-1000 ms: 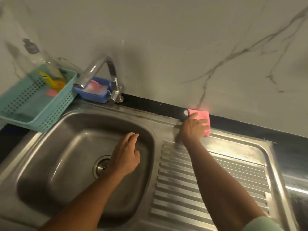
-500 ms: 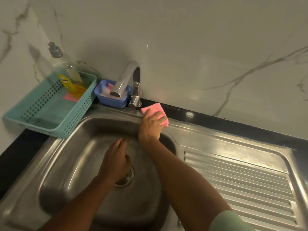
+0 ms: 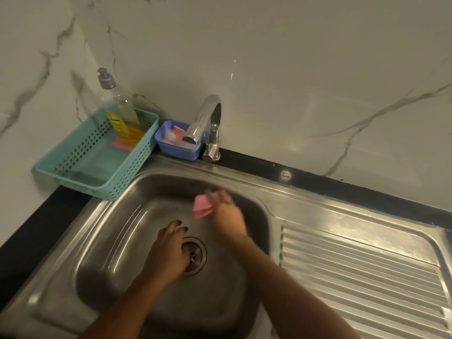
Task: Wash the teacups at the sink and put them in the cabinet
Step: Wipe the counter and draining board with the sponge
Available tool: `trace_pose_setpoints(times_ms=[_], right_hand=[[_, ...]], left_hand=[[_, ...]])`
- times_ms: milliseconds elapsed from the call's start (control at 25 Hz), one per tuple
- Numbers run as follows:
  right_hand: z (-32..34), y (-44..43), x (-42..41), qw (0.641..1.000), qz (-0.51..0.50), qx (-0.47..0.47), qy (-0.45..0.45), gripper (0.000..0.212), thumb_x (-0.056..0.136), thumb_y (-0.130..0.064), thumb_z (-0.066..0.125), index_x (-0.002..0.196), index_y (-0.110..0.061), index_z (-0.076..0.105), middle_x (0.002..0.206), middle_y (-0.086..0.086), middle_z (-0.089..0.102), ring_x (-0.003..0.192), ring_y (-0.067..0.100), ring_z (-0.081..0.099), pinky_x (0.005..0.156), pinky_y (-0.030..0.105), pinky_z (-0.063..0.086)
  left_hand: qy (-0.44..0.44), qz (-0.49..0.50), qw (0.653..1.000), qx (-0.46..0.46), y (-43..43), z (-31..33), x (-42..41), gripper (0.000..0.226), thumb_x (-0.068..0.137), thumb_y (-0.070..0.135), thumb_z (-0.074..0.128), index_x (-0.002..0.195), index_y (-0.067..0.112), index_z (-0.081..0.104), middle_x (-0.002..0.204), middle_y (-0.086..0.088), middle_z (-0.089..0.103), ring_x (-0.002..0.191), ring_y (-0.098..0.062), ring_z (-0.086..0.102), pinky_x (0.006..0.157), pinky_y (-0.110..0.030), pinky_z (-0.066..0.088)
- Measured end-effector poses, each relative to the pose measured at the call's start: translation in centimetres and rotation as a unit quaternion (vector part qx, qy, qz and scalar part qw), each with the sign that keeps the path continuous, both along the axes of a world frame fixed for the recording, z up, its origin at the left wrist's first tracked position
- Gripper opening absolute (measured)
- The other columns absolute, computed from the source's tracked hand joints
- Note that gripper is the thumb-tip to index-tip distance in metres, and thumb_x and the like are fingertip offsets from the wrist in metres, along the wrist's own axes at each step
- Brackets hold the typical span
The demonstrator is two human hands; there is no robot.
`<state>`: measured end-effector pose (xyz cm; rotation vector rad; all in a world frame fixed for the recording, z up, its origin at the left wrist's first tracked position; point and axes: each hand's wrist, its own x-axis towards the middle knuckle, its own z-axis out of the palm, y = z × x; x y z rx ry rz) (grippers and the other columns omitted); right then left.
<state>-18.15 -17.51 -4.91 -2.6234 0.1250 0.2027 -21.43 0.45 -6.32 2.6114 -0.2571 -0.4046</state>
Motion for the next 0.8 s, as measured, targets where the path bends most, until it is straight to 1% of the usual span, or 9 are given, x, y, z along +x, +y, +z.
trace_pose_setpoints(times_ms=[40,120,200,280,360,440,560,720,800], right_hand=[[1.2,-2.1,0.1,0.997,-0.047,0.004,-0.057,0.067,0.096,-0.001,0.046,0.155,-0.031,0.033,0.162,0.011,0.027,0.138,0.032,0.045,0.108,0.045,0.047],[3.0,-6.3,0.9,0.980,-0.123,-0.025,-0.154,0.072,0.090,0.003,0.054,0.154,-0.027,0.037,0.159,0.011,0.032,0.134,0.034,0.047,0.100,0.048,0.053],[3.5,-8.5,2.4,0.975,-0.163,-0.061,-0.140,0.077,0.089,0.004,0.058,0.156,-0.025,0.032,0.157,0.012,0.031,0.137,0.036,0.042,0.100,0.047,0.052],[2.9,-7.3,4.5,0.979,-0.175,-0.079,-0.065,0.078,0.092,-0.001,0.060,0.157,-0.023,0.023,0.155,0.013,0.031,0.141,0.037,0.034,0.106,0.048,0.047],[2.0,-3.7,6.3,0.978,-0.147,-0.151,-0.001,0.071,0.095,-0.010,0.056,0.156,-0.019,0.020,0.155,0.019,0.029,0.145,0.042,0.027,0.114,0.055,0.037],[1.2,0.3,7.6,0.968,-0.136,-0.210,0.019,0.070,0.097,-0.017,0.055,0.155,-0.014,0.017,0.153,0.025,0.027,0.143,0.047,0.026,0.115,0.058,0.033],[0.8,4.0,8.2,0.969,-0.104,-0.224,-0.010,0.072,0.096,-0.016,0.057,0.155,-0.009,0.016,0.149,0.027,0.030,0.138,0.048,0.031,0.110,0.057,0.039],[0.9,4.9,7.7,0.974,0.010,-0.227,-0.017,0.074,0.098,-0.012,0.053,0.159,-0.017,0.009,0.158,0.022,0.019,0.147,0.046,0.018,0.116,0.055,0.034],[1.5,4.2,7.2,0.973,0.043,-0.226,-0.008,0.074,0.097,-0.012,0.056,0.158,-0.021,0.016,0.160,0.019,0.019,0.149,0.044,0.016,0.114,0.054,0.040]], left_hand=[[-0.003,0.001,1.000,-0.007,-0.1,0.2,0.0,0.050,0.087,0.010,0.061,0.137,0.011,0.060,0.155,-0.002,0.042,0.138,-0.028,0.042,0.110,-0.042,0.042],[0.000,-0.001,1.000,-0.013,-0.1,0.3,0.0,0.051,0.089,0.011,0.058,0.140,0.013,0.057,0.157,-0.001,0.039,0.139,-0.026,0.039,0.112,-0.039,0.040],[0.010,0.003,1.000,-0.022,-0.1,0.2,0.0,0.052,0.091,0.012,0.056,0.143,0.014,0.054,0.158,-0.001,0.036,0.142,-0.024,0.036,0.113,-0.038,0.039],[0.017,0.006,0.999,-0.033,0.1,0.2,0.0,0.053,0.092,0.013,0.055,0.145,0.014,0.052,0.160,-0.001,0.033,0.143,-0.023,0.034,0.114,-0.037,0.038],[0.016,0.001,0.999,-0.036,0.3,0.0,0.1,0.054,0.093,0.014,0.055,0.147,0.015,0.049,0.160,0.000,0.031,0.144,-0.021,0.032,0.115,-0.036,0.036],[0.019,0.004,0.999,-0.038,1.1,-0.2,0.1,0.055,0.094,0.014,0.055,0.148,0.016,0.047,0.161,0.002,0.029,0.145,-0.020,0.030,0.115,-0.036,0.037],[0.022,0.009,0.999,-0.028,2.2,-0.5,0.3,0.056,0.094,0.012,0.052,0.149,0.016,0.045,0.161,0.003,0.028,0.144,-0.019,0.031,0.113,-0.036,0.039],[0.017,0.004,1.000,-0.024,2.9,-0.8,0.8,0.056,0.094,0.011,0.052,0.149,0.015,0.044,0.160,0.003,0.029,0.143,-0.020,0.033,0.113,-0.037,0.039],[0.015,0.018,0.998,-0.057,2.7,-1.0,0.8,0.054,0.096,0.012,0.054,0.149,0.013,0.044,0.158,0.000,0.033,0.142,-0.021,0.036,0.113,-0.037,0.038]])
